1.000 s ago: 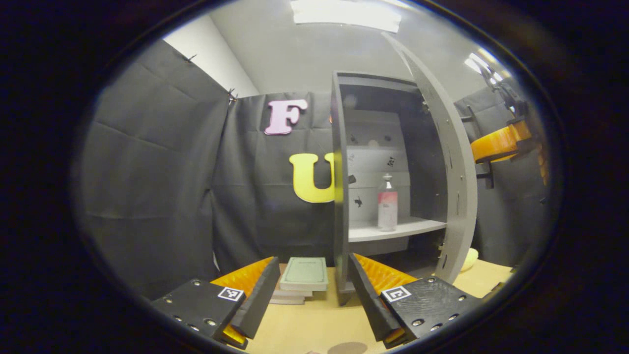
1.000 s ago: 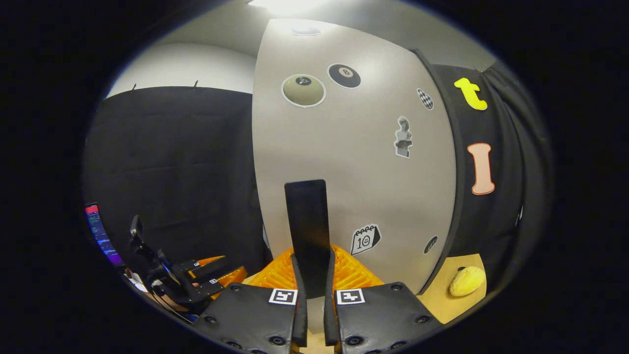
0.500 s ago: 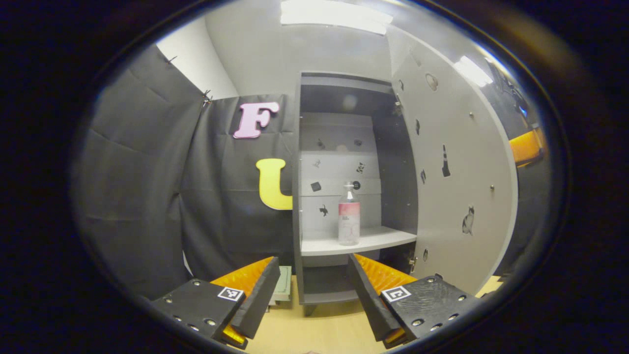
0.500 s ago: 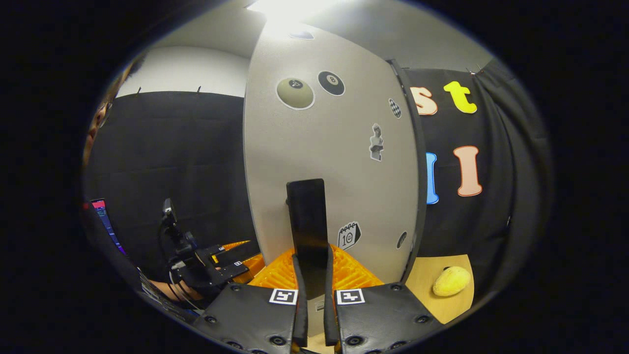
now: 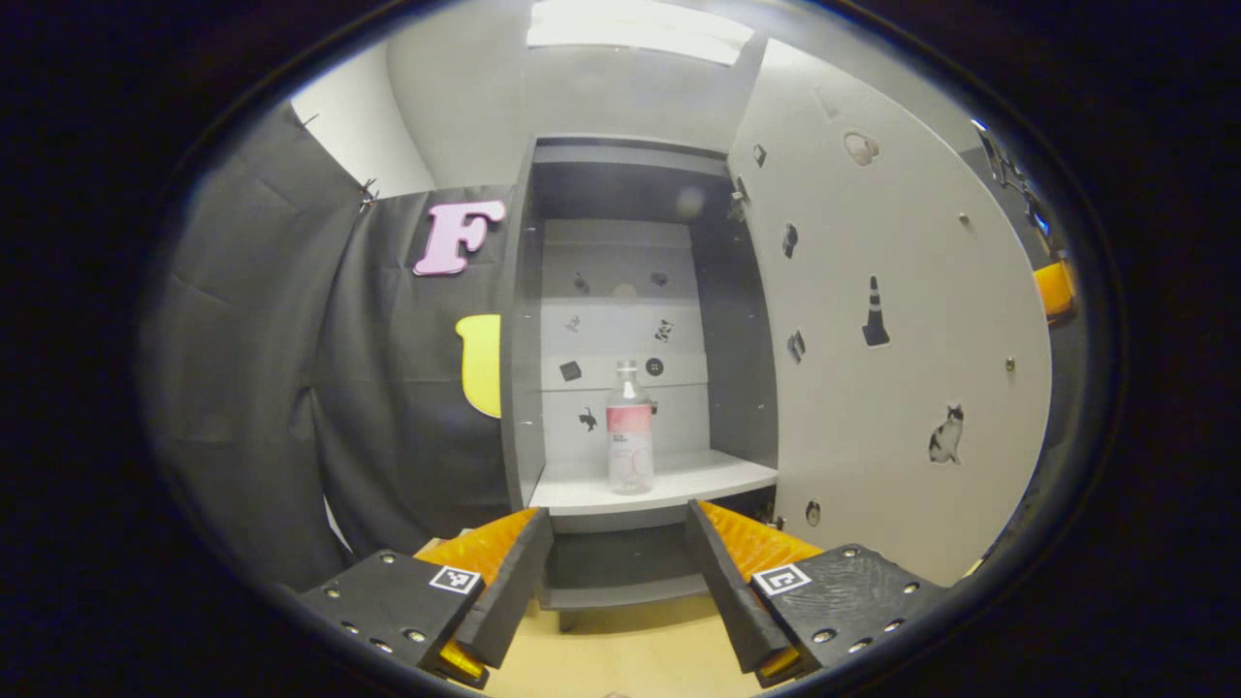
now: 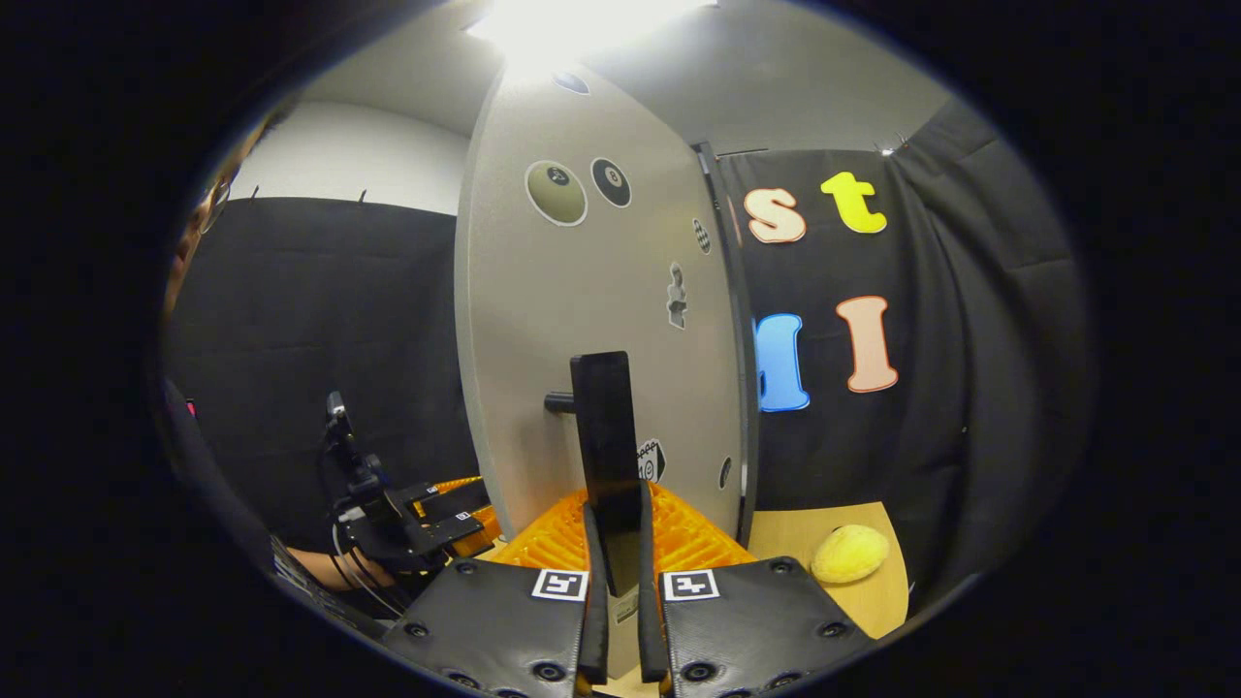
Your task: Open the cabinet door with the right hand, grasp the bottle in the cabinet with the left hand and place it on the coaster, then close the cabinet door with the right hand.
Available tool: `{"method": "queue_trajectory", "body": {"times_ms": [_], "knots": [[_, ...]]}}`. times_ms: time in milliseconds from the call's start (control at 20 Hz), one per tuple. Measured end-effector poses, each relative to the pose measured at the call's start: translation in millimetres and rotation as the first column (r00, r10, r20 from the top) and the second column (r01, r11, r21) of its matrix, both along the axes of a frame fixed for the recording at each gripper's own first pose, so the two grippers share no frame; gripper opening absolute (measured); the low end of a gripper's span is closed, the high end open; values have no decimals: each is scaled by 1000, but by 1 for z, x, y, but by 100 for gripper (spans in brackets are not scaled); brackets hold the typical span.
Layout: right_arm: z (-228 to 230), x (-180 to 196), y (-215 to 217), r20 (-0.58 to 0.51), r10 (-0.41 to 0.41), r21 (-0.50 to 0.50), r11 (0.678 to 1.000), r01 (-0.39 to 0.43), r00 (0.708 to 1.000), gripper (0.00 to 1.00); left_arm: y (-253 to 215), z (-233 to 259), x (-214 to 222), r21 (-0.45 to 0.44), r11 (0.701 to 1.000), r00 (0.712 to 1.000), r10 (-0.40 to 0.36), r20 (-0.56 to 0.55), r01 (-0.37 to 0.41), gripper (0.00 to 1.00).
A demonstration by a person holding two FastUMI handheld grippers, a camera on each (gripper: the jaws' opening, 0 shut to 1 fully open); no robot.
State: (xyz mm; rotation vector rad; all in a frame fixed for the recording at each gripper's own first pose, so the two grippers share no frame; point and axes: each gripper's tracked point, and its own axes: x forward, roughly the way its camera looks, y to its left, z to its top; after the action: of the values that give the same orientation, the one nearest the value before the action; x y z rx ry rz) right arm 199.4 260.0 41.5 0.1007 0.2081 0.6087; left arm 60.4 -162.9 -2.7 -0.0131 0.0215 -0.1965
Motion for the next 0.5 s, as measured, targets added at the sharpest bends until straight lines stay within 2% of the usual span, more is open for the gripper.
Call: {"method": "queue_trajectory", "body": {"times_ms": [100,150,200,250,300,400,500], "knots": [[0,1,-14,17,-51,-15,999,51,999,14,-11,2,5,7,1000,1000,-11,6,11,84],[2,1,-25,28,-83,-24,996,83,996,14,-17,5,8,11,1000,1000,-16,10,16,84],[6,1,-41,30,-123,-32,992,123,992,10,-22,6,11,17,1000,1000,-19,13,19,84],[8,1,-58,24,-160,-34,986,161,987,14,-26,7,16,26,999,1000,-20,17,19,84],[8,-3,-70,2,-181,-17,983,181,984,13,-29,8,20,33,999,1000,-19,21,19,84],[7,-27,-72,-74,-104,93,989,111,992,11,-33,10,31,35,999,1000,-14,22,14,84],[6,-55,-72,-100,-45,141,988,59,994,16,-41,11,45,24,1000,1000,-12,19,12,84]]}}
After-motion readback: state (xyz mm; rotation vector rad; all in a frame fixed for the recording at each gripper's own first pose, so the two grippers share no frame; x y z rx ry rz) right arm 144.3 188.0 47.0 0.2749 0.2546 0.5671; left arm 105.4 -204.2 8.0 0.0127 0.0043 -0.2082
